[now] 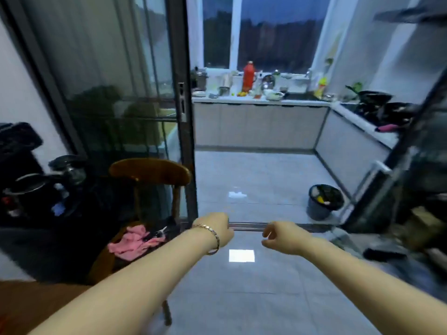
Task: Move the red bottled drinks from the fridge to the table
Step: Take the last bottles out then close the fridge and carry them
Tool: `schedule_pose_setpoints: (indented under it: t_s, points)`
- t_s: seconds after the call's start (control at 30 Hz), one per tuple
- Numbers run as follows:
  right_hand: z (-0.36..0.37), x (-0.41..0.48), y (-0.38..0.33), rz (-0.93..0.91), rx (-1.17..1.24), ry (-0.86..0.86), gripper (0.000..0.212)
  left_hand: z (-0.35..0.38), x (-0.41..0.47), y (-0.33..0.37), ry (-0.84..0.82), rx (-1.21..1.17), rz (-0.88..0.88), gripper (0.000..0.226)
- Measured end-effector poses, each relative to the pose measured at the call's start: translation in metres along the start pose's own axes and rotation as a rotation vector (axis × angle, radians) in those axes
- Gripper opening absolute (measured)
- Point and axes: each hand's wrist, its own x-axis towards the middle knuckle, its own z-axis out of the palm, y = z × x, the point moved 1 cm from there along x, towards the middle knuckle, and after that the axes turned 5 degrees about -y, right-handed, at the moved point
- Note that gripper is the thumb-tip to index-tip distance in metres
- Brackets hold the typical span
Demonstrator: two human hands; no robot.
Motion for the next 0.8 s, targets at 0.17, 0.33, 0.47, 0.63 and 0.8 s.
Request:
schedule_pose_setpoints:
  t_s: [0.17,0.33,0.47,0.63,0.8]
  points:
    - [-0.064,-0.06,0.17,0.199,0.049,0.161,0.029,-0.001,0.057,0.196,-0.013,0.114,0.291,0.029]
    - [-0.122,-0.122,0.329,0.389,0.124,0.271,0.024,0.009,0.085,0.393,-0.021,0.208,0.513,0.027]
    - [-0.17,-0.167,0.442,0.538,0.162,0.361,0.022,0.01,0.103,0.534,-0.026,0.206,0.69,0.025]
    - [-0.213,-0.203,0.558,0.736,0.205,0.427,0.017,0.016,0.131,0.679,-0.05,0.266,0.883,0.027]
    - [-0.266,-0.225,0.662,0.907,0.191,0.503,0.025,0.01,0.169,0.815,0.005,0.304,1.052,0.028]
